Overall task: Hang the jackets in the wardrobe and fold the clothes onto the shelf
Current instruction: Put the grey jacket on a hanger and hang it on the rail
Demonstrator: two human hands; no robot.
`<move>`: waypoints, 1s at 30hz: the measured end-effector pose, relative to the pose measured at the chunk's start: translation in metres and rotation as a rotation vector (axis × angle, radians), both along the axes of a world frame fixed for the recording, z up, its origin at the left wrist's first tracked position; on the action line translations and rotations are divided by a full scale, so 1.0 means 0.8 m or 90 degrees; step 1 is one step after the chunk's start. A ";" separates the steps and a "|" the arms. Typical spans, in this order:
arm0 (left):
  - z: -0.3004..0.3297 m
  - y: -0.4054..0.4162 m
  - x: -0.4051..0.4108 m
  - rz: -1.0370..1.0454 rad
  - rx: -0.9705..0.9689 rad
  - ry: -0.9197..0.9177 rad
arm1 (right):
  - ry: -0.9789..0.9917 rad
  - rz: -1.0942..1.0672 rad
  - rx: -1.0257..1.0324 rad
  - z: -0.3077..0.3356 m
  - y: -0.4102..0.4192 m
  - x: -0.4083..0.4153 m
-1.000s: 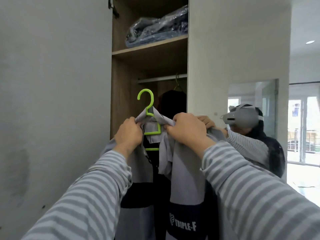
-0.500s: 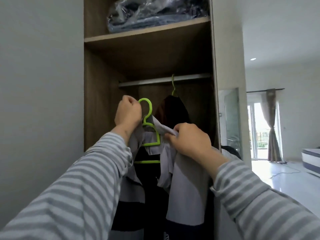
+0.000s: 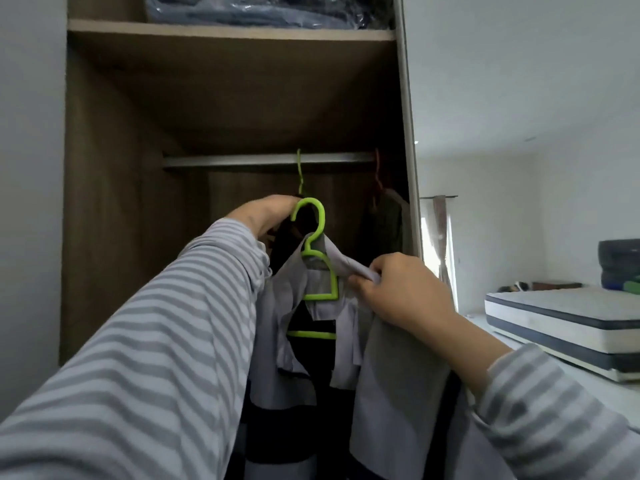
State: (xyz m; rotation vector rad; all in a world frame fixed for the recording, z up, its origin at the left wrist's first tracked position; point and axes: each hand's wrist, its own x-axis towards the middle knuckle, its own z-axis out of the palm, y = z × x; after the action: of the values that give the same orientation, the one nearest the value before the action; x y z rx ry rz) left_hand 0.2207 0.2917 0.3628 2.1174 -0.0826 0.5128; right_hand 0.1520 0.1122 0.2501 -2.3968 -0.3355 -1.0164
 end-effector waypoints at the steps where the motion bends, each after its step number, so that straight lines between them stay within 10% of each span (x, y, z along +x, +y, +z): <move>1: 0.001 0.001 0.009 0.017 0.027 -0.031 | 0.002 -0.011 -0.004 0.000 0.000 0.000; 7: -0.019 0.028 0.035 0.235 0.303 -0.156 | 0.006 -0.093 -0.058 -0.004 0.010 0.000; 30: -0.034 0.140 0.026 0.451 0.440 -0.145 | -0.062 -0.234 -0.206 0.158 0.098 0.077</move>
State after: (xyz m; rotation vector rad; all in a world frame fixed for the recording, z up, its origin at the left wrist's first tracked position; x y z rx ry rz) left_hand 0.2419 0.4033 0.3354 2.7323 0.4382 1.2898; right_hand 0.2132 0.1908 0.3765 -2.7732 -0.0963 -1.3292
